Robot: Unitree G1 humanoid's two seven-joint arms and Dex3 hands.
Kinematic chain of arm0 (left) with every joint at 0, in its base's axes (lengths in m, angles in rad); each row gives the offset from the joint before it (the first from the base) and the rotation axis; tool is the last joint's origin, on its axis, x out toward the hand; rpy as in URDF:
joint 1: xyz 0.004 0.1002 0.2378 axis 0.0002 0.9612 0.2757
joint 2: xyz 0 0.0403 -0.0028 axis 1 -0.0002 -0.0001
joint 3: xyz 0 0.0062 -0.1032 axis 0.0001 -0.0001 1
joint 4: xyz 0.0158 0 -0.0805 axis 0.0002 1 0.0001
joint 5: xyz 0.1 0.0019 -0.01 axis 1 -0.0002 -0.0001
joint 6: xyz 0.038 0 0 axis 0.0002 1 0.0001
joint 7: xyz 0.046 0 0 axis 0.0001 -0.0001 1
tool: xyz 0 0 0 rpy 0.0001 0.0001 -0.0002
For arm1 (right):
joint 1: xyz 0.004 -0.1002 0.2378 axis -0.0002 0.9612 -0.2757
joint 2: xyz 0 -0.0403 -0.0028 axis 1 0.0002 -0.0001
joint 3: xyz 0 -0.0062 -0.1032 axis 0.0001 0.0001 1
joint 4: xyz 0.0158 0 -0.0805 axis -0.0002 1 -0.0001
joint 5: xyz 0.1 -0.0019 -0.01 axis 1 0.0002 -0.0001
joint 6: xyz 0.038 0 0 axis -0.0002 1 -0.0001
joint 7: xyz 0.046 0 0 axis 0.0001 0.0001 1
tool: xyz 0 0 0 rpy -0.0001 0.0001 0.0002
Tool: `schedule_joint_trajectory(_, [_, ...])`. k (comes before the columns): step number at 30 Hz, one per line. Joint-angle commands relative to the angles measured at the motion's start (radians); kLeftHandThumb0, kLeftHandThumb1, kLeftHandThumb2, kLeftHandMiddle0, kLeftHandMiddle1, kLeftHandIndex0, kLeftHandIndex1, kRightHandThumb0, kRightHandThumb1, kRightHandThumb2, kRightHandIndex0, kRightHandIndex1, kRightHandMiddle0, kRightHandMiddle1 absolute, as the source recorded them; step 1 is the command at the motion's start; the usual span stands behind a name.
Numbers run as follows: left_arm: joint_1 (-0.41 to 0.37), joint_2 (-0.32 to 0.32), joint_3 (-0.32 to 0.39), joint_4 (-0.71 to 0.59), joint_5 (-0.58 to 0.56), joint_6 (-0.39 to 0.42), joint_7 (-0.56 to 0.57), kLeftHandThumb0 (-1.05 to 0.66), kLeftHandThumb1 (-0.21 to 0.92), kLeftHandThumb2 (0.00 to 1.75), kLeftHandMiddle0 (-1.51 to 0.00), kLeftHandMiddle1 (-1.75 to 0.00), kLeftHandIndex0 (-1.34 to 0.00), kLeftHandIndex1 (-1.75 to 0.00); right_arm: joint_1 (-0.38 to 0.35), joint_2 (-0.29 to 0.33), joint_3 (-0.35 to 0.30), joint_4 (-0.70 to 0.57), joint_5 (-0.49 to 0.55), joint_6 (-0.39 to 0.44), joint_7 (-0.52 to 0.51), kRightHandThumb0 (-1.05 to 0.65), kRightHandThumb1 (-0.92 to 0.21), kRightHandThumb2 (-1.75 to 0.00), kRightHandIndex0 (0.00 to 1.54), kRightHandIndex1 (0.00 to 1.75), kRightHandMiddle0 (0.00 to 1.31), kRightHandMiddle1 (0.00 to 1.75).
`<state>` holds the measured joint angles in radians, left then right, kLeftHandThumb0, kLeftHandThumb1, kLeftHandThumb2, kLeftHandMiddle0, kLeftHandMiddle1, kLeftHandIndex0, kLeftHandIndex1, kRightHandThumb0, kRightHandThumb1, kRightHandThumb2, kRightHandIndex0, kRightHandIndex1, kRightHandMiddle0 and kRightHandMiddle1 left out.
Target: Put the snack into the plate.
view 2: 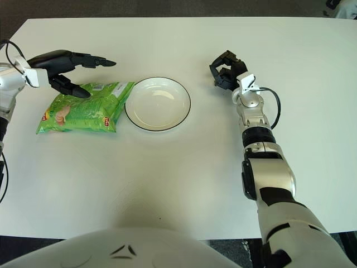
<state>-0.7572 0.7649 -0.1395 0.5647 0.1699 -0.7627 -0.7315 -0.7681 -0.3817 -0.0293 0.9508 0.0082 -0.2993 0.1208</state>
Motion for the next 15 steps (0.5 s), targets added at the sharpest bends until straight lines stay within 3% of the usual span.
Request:
schedule_joint_trajectory(1, [0.016, 0.036, -0.018, -0.013, 0.020, 0.004, -0.033, -0.92, 0.92, 0.37, -0.35, 0.00, -0.39, -0.01, 0.079, 0.008, 0.020, 0.072, -0.039, 0.074, 0.015, -0.37, -0.76, -0.67, 0.72, 1.70, 0.36, 1.67])
schedule_joint_trajectory(15, [0.007, 0.040, -0.030, -0.028, -0.076, 0.106, -0.228, -1.00, 0.92, 0.42, -0.31, 0.00, -0.34, 0.00, 0.078, 0.007, 0.020, 0.081, -0.039, 0.068, 0.014, -0.38, -0.74, -0.71, 0.72, 1.70, 0.37, 1.68])
